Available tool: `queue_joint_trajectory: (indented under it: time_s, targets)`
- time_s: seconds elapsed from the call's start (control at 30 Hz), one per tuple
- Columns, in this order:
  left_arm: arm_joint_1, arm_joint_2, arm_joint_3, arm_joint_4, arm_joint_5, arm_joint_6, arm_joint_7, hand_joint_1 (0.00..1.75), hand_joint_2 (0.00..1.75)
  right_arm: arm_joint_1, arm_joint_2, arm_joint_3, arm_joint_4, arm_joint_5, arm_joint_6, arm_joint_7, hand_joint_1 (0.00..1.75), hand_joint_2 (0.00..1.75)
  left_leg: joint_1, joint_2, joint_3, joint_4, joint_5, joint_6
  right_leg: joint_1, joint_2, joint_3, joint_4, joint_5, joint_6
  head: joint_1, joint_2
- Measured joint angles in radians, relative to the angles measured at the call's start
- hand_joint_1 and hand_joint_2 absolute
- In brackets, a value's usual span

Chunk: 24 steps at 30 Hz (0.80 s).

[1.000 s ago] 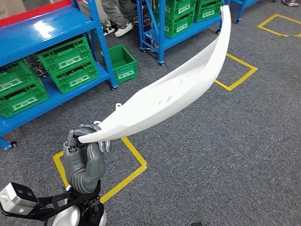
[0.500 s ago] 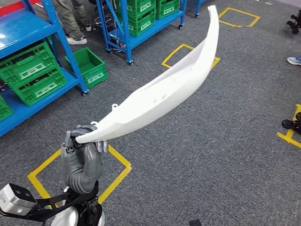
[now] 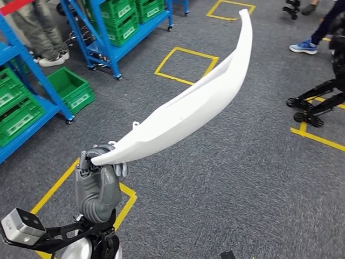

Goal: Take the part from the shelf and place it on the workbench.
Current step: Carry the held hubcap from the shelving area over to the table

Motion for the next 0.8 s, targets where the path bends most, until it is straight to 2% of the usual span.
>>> queue_joint_trajectory:
  time_s: [0.07,0.1,0.13,0.17,0.2,0.23,0.27,0.3,0.33,0.37,0.4,0.43,0.47,0.5,0.57,0.6,0.63,0.67,0.7,0.73,0.8]
  targets:
    - [0.000,0.001,0.001,0.000,0.001,-0.006,0.005,1.75,1.75,0.003,0.000,-0.001,0.000,-0.008,-0.002,-0.003,0.00,0.00,0.002,-0.047,-0.059,0.125,-0.068,-0.005,-0.002,0.025,-0.004,-0.001,0.004,-0.006,-0.006,0.000]
    - [0.000,0.002,0.002,0.000,0.001,-0.007,0.007,1.75,1.75,0.006,0.000,-0.001,0.000,-0.011,-0.002,-0.004,0.00,0.00,0.002,-0.056,-0.091,0.189,-0.092,-0.005,-0.002,0.039,-0.006,-0.001,0.005,-0.007,-0.008,0.000]
    - [0.000,0.003,0.002,0.000,0.001,-0.008,0.008,1.75,1.75,0.010,0.000,-0.001,0.000,-0.014,-0.004,-0.004,0.00,0.00,0.002,-0.060,-0.113,0.227,-0.098,-0.005,-0.002,0.052,-0.007,-0.001,0.006,-0.008,-0.009,0.000]
    - [0.000,0.004,0.003,0.000,0.000,-0.008,0.009,1.75,1.75,0.015,0.000,-0.002,0.000,-0.017,-0.005,-0.004,0.00,0.00,0.002,-0.063,-0.118,0.231,-0.084,-0.004,-0.002,0.067,-0.008,0.000,0.007,-0.007,-0.010,0.000]
    - [0.000,0.004,0.004,0.000,-0.001,-0.008,0.009,1.75,1.75,0.019,0.000,-0.003,0.000,-0.019,-0.005,-0.004,0.00,0.00,0.003,-0.066,-0.104,0.196,-0.052,-0.003,-0.003,0.082,-0.008,0.000,0.008,-0.005,-0.010,0.000]
    - [0.000,0.005,0.006,0.000,-0.002,-0.008,0.010,1.75,1.75,0.022,0.000,-0.003,0.000,-0.020,-0.005,-0.004,0.00,0.00,0.005,-0.079,-0.077,0.135,-0.012,-0.002,-0.004,0.096,-0.008,0.000,0.010,-0.002,-0.011,0.000]
    - [0.000,0.005,0.007,0.000,-0.004,-0.008,0.010,1.75,1.75,0.023,0.000,-0.004,0.000,-0.020,-0.004,-0.004,0.00,0.00,0.008,-0.108,-0.047,0.068,0.021,0.000,-0.004,0.110,-0.009,0.002,0.011,0.002,-0.012,0.000]
    - [0.001,0.006,0.009,0.000,-0.007,-0.008,0.010,1.75,1.75,0.022,0.000,-0.004,0.000,-0.020,-0.002,-0.005,0.00,0.00,0.012,-0.134,-0.023,0.013,0.041,0.001,-0.004,0.123,-0.014,0.004,0.013,0.007,-0.014,0.000]
    - [0.002,0.006,0.010,0.000,-0.009,-0.006,0.010,1.75,1.75,0.020,0.000,-0.004,0.000,-0.021,0.000,-0.006,0.00,0.00,0.015,-0.156,-0.009,-0.020,0.048,0.004,-0.004,0.135,-0.019,0.005,0.016,0.013,-0.016,0.000]
    - [0.001,0.006,0.012,-0.001,-0.012,-0.006,0.011,1.75,1.75,0.019,0.000,-0.004,0.000,-0.021,0.003,-0.006,0.00,0.00,0.015,-0.166,-0.005,-0.034,0.047,0.008,-0.006,0.145,-0.024,0.003,0.019,0.021,-0.017,0.000]
    - [0.000,0.006,0.014,-0.001,-0.014,-0.005,0.011,1.75,1.75,0.019,0.000,-0.005,0.000,-0.022,0.006,-0.006,0.00,0.00,0.014,-0.157,-0.005,-0.037,0.047,0.015,-0.008,0.156,-0.030,0.000,0.023,0.028,-0.018,0.000]
    - [-0.004,0.005,0.015,-0.001,-0.015,-0.004,0.012,1.75,1.75,0.020,0.000,-0.005,0.000,-0.022,0.008,-0.005,0.00,0.00,0.013,-0.145,-0.005,-0.039,0.050,0.022,-0.010,0.156,-0.034,-0.001,0.025,0.034,-0.018,0.000]
    - [-0.008,0.003,0.016,-0.001,-0.016,-0.004,0.012,1.75,1.75,0.019,0.000,-0.005,0.000,-0.022,0.009,-0.003,0.00,0.00,0.014,-0.133,-0.004,-0.041,0.053,0.030,-0.009,0.142,-0.041,0.008,0.020,0.039,-0.015,0.000]
    - [-0.012,0.000,0.017,-0.001,-0.016,-0.004,0.012,1.75,1.75,0.016,0.000,-0.005,0.000,-0.021,0.010,0.000,0.00,0.00,0.014,-0.119,-0.003,-0.044,0.055,0.036,-0.007,0.116,-0.058,0.037,0.003,0.042,-0.011,0.000]
    - [-0.017,-0.003,0.019,0.000,-0.013,-0.003,0.012,1.75,1.75,0.006,-0.002,-0.005,-0.001,-0.018,0.010,0.003,0.00,0.00,0.011,-0.089,-0.003,-0.045,0.055,0.044,-0.003,0.056,-0.114,0.159,-0.060,0.046,-0.003,0.000]
    - [-0.019,-0.003,0.019,0.000,-0.011,-0.002,0.012,1.75,1.75,0.002,-0.004,-0.005,-0.001,-0.016,0.011,0.004,0.00,0.00,0.009,-0.073,-0.003,-0.044,0.054,0.045,-0.003,0.041,-0.146,0.228,-0.089,0.047,-0.001,0.000]
    - [-0.021,-0.003,0.020,0.000,-0.009,-0.002,0.012,1.75,1.75,-0.001,-0.005,-0.005,-0.001,-0.016,0.012,0.005,0.00,0.00,0.007,-0.057,-0.003,-0.044,0.054,0.046,-0.003,0.034,-0.166,0.275,-0.105,0.048,-0.001,0.000]
    - [-0.023,-0.003,0.020,0.001,-0.008,-0.001,0.012,1.75,1.75,-0.002,-0.007,-0.005,-0.001,-0.016,0.012,0.005,0.00,0.00,0.006,-0.043,-0.002,-0.044,0.053,0.046,-0.003,0.030,-0.169,0.287,-0.103,0.047,-0.001,0.000]
    - [-0.027,-0.004,0.021,0.001,-0.005,-0.001,0.012,1.75,1.75,-0.001,-0.009,-0.005,-0.001,-0.017,0.013,0.005,0.00,0.00,0.006,-0.031,-0.001,-0.044,0.052,0.046,-0.003,0.026,-0.149,0.258,-0.084,0.046,0.000,0.000]
    - [-0.029,-0.005,0.021,0.001,-0.002,0.000,0.012,1.75,1.75,-0.001,-0.011,-0.005,-0.002,-0.020,0.014,0.005,0.00,0.00,0.005,-0.019,0.001,-0.044,0.050,0.044,-0.001,0.015,-0.110,0.195,-0.054,0.043,0.000,0.000]
    - [-0.034,-0.008,0.021,0.001,0.004,0.000,0.010,1.75,1.75,-0.005,-0.014,-0.007,-0.003,-0.028,0.014,0.003,0.00,0.00,0.000,0.001,0.007,-0.042,0.044,0.036,0.005,-0.029,-0.031,0.060,-0.011,0.034,0.001,0.000]
